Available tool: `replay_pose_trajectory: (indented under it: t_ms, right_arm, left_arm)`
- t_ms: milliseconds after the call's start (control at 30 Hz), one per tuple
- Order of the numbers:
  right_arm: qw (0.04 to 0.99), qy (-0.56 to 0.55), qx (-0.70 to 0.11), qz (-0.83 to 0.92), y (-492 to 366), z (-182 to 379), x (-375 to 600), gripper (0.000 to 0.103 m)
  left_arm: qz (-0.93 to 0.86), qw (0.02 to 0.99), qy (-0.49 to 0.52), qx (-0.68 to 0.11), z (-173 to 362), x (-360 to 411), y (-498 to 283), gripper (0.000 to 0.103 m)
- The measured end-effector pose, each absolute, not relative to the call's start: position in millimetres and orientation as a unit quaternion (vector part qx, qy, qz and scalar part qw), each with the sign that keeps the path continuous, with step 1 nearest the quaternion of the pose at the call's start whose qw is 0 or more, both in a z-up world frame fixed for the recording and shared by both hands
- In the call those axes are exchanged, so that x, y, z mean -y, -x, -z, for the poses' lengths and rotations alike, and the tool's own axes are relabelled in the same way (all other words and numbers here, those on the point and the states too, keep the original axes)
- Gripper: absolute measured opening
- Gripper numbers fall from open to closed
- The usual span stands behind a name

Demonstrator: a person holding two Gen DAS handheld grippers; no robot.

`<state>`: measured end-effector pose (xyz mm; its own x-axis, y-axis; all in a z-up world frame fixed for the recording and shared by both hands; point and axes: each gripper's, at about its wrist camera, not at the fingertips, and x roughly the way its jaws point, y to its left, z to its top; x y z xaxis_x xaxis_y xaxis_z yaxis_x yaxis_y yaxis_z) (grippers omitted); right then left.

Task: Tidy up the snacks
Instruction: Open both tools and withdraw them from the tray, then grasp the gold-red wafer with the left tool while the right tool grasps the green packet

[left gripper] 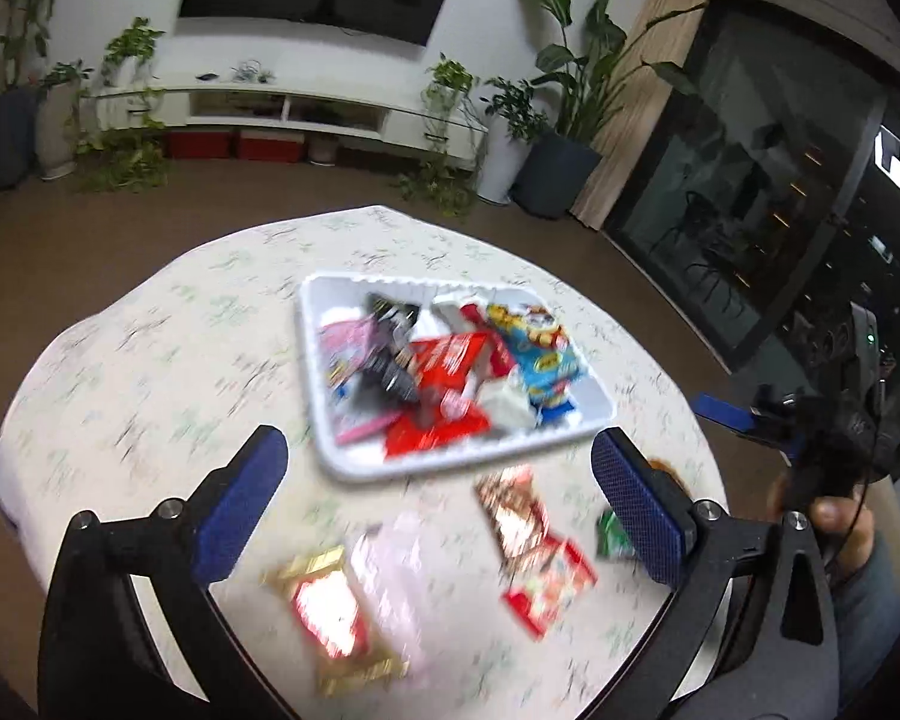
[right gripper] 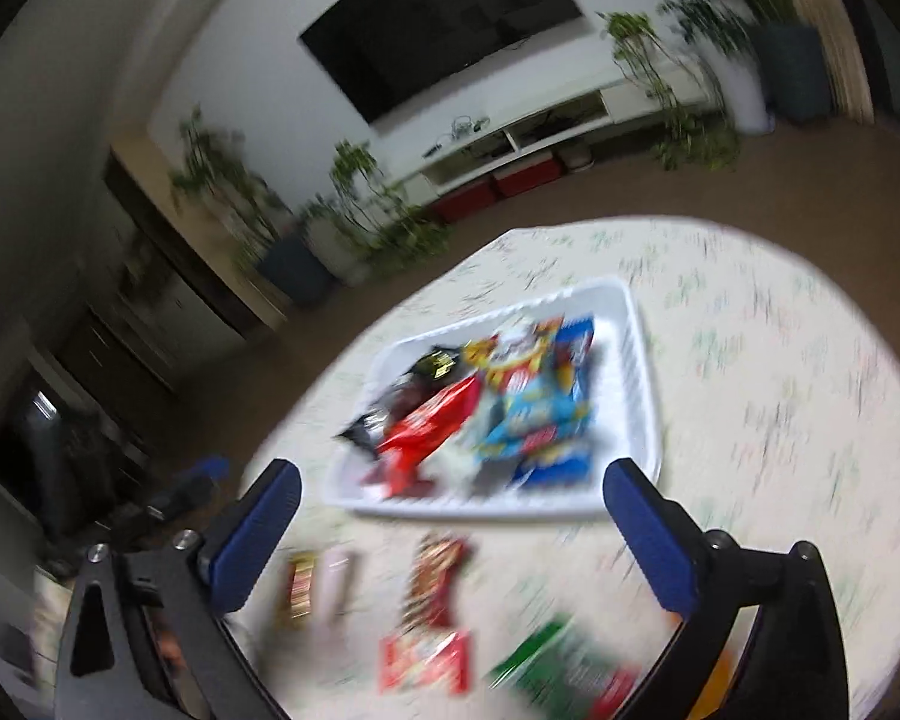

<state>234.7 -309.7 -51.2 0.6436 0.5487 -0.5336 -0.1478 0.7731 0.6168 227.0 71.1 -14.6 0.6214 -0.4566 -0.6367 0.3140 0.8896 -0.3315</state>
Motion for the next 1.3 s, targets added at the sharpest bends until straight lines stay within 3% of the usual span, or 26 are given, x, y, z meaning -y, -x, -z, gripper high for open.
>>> replay_pose_trajectory:
  t_ms: [367,1100,1233,1300]
  right_arm:
    - [0.863,-0.303,-0.375,-0.155,-120.0,99.7,317.5,0.103]
    - [0.871,-0.278,-0.373,-0.155,-99.9,103.9,307.3,0.102]
    - [0.875,-0.268,-0.372,-0.159,-98.3,102.2,303.3,0.101]
    - [0.875,-0.264,-0.374,-0.157,-98.7,101.6,302.6,0.098]
  left_arm:
    - [0.131,0.855,0.130,-0.484,101.2,-108.0,-162.5,0.103]
    - [0.102,0.859,0.114,-0.489,94.0,-108.1,-168.7,0.100]
    - [0.096,0.856,0.085,-0.501,94.6,-98.9,-181.9,0.090]
    - [0.096,0.852,0.078,-0.508,97.5,-94.4,-190.4,0.076]
